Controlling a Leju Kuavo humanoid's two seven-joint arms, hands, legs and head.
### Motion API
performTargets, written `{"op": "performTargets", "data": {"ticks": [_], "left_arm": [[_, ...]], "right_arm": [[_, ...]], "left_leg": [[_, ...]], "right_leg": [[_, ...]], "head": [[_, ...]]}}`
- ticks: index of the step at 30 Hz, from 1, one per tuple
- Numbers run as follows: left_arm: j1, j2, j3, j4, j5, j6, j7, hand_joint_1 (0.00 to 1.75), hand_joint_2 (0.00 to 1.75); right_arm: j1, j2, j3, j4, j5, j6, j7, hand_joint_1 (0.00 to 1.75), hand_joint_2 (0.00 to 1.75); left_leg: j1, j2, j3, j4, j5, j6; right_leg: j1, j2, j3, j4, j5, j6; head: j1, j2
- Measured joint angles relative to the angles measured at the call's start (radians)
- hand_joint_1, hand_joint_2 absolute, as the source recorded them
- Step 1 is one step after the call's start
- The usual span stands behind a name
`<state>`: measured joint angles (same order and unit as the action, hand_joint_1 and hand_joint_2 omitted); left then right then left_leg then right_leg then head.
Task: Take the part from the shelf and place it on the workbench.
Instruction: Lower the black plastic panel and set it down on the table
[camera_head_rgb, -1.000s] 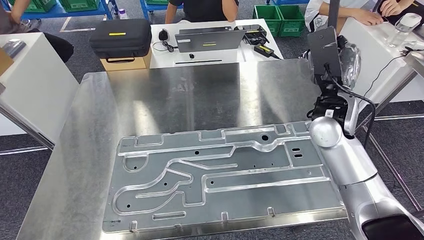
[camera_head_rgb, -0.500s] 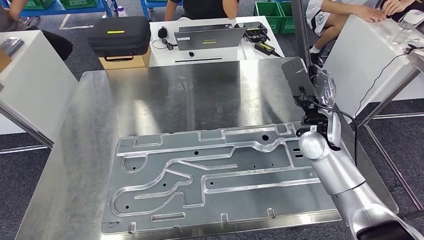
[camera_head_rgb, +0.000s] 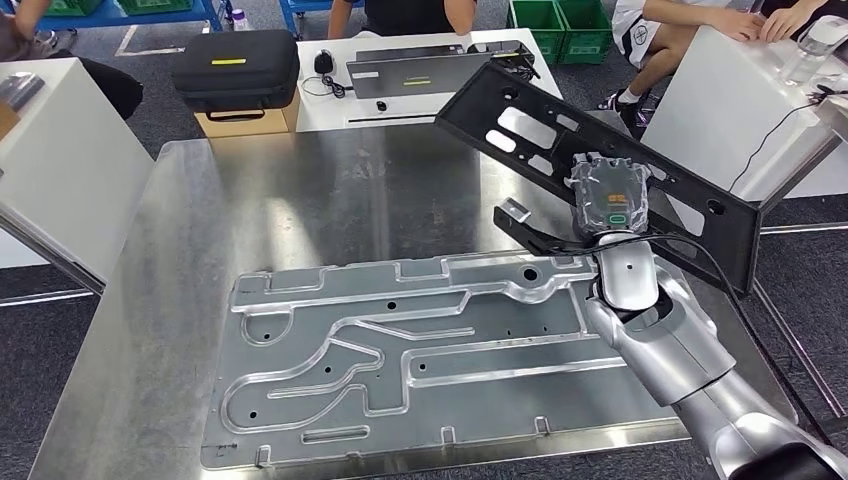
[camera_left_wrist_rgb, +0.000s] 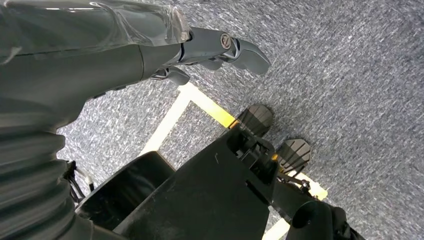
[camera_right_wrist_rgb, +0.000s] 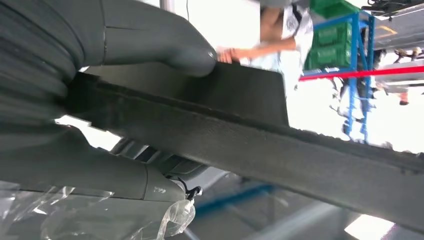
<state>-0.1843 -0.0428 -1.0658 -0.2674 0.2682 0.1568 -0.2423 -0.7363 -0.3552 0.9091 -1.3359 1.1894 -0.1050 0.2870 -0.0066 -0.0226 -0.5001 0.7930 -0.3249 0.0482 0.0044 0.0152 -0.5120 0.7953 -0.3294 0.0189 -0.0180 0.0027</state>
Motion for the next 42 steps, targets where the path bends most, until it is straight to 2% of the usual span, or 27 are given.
{"op": "performTargets", "data": {"ticks": [1, 5, 8, 12, 24, 26, 28, 30, 32, 34, 36, 37, 38, 39, 40, 42], "left_arm": [[-0.001, 0.000, 0.002, 0.000, 0.001, 0.000, 0.004, 0.00, 1.75], [0.000, -0.001, 0.012, 0.000, 0.015, 0.007, 0.030, 0.00, 0.00], [0.003, -0.002, 0.022, 0.000, 0.028, 0.009, 0.040, 0.00, 0.00], [0.004, -0.003, 0.029, 0.000, 0.033, 0.014, 0.060, 0.00, 0.00], [0.010, -0.003, 0.044, 0.000, 0.032, 0.034, 0.086, 0.00, 0.00], [0.010, -0.004, 0.046, 0.000, 0.034, 0.040, 0.093, 0.00, 0.00], [0.010, -0.004, 0.047, 0.000, 0.038, 0.047, 0.110, 0.00, 0.00], [0.011, -0.006, 0.049, 0.000, 0.046, 0.055, 0.136, 0.00, 0.00], [0.012, -0.008, 0.051, 0.000, 0.054, 0.067, 0.153, 0.00, 0.00], [0.013, -0.010, 0.053, 0.000, 0.060, 0.080, 0.156, 0.00, 0.00], [0.016, -0.013, 0.056, 0.000, 0.069, 0.094, 0.156, 0.00, 0.00], [0.016, -0.015, 0.058, 0.000, 0.075, 0.099, 0.156, 0.00, 0.00], [0.017, -0.017, 0.060, 0.000, 0.081, 0.104, 0.155, 0.00, 0.00], [0.018, -0.019, 0.062, 0.000, 0.088, 0.110, 0.154, 0.00, 0.00], [0.019, -0.021, 0.065, 0.000, 0.097, 0.114, 0.153, 0.00, 0.00], [0.026, -0.022, 0.072, 0.000, 0.113, 0.122, 0.151, 0.00, 0.00]], "right_arm": [[-0.003, -0.003, 0.011, 0.000, 0.021, 0.005, -0.006, 0.00, 1.75], [-0.010, -0.014, 0.045, 0.000, 0.078, 0.002, -0.014, 0.00, 1.75], [-0.011, -0.024, 0.059, 0.000, 0.096, -0.014, -0.014, 0.00, 1.75], [-0.010, -0.037, 0.069, 0.000, 0.098, -0.041, -0.008, 0.00, 0.00], [0.018, -0.054, 0.067, 0.000, 0.058, -0.135, 0.026, 0.00, 0.00], [0.028, -0.054, 0.058, 0.000, 0.019, -0.186, 0.046, 0.00, 0.00], [0.046, -0.052, 0.036, -0.001, -0.061, -0.281, 0.064, 0.00, 0.00], [0.070, -0.043, 0.002, -0.006, -0.188, -0.397, 0.055, 0.00, 0.87], [0.099, -0.024, -0.040, -0.021, -0.368, -0.503, 0.012, 0.00, 1.75], [0.137, 0.004, -0.088, -0.056, -0.604, -0.560, -0.067, 0.00, 0.87], [0.192, 0.041, -0.140, -0.120, -0.890, -0.569, -0.191, 0.00, 0.00], [0.221, 0.058, -0.161, -0.156, -1.036, -0.566, -0.264, 0.00, 0.00], [0.248, 0.072, -0.178, -0.195, -1.179, -0.558, -0.345, 0.00, 0.00], [0.272, 0.082, -0.189, -0.231, -1.303, -0.545, -0.423, 0.00, 0.00], [0.297, 0.090, -0.197, -0.265, -1.408, -0.525, -0.494, 0.00, 0.00], [0.357, 0.105, -0.213, -0.331, -1.555, -0.479, -0.605, 0.00, 0.00]], "left_leg": [[0.000, 0.000, 0.000, 0.000, 0.000, 0.000], [0.000, 0.000, -0.001, 0.000, 0.000, 0.000], [0.000, 0.000, -0.001, 0.000, 0.000, 0.000], [0.000, 0.000, -0.002, 0.000, 0.000, 0.000], [0.000, 0.000, -0.004, 0.001, 0.000, 0.000], [0.000, 0.000, -0.004, 0.002, 0.000, 0.000], [-0.001, 0.000, -0.005, 0.003, -0.001, 0.001], [-0.003, 0.000, -0.007, 0.010, -0.005, 0.005], [-0.004, 0.000, -0.010, 0.019, -0.011, 0.010], [-0.005, 0.000, -0.011, 0.026, -0.016, 0.014], [-0.003, 0.000, -0.010, 0.029, -0.016, 0.018], [0.000, 0.001, -0.007, 0.027, -0.013, 0.020], [0.003, 0.002, -0.005, 0.025, -0.011, 0.022], [0.007, 0.003, -0.003, 0.022, -0.008, 0.024], [0.009, 0.003, -0.001, 0.020, -0.008, 0.025], [0.009, 0.002, -0.001, 0.022, -0.008, 0.026]], "right_leg": [[0.000, 0.000, 0.000, 0.000, 0.000, 0.000], [0.000, -0.001, -0.001, 0.000, 0.000, 0.000], [0.000, -0.001, -0.001, 0.000, 0.000, 0.000], [0.000, 0.000, -0.002, 0.000, 0.000, 0.000], [0.000, 0.000, -0.003, 0.000, 0.000, 0.000], [0.000, 0.000, -0.003, 0.000, 0.000, 0.000], [-0.001, -0.001, -0.003, 0.000, 0.000, 0.001], [-0.002, -0.001, -0.004, 0.002, -0.002, 0.004], [-0.002, -0.001, -0.004, 0.008, -0.006, 0.009], [-0.003, -0.001, -0.004, 0.013, -0.009, 0.012], [-0.002, 0.000, -0.002, 0.014, -0.009, 0.015], [-0.003, 0.000, -0.002, 0.018, -0.014, 0.017], [-0.003, -0.001, -0.007, 0.035, -0.031, 0.020], [-0.003, -0.002, -0.022, 0.075, -0.061, 0.024], [-0.005, -0.003, -0.047, 0.141, -0.103, 0.028], [-0.009, -0.004, -0.115, 0.309, -0.186, 0.037]], "head": [[0.000, 0.000], [0.000, 0.000], [0.000, 0.000], [0.000, 0.000], [-0.001, 0.000], [-0.001, 0.000], [-0.001, 0.000], [-0.001, 0.000], [-0.001, 0.000], [-0.001, 0.000], [-0.001, 0.000], [-0.001, 0.000], [-0.001, 0.000], [-0.001, 0.000], [-0.001, 0.000], [0.000, 0.000]]}}
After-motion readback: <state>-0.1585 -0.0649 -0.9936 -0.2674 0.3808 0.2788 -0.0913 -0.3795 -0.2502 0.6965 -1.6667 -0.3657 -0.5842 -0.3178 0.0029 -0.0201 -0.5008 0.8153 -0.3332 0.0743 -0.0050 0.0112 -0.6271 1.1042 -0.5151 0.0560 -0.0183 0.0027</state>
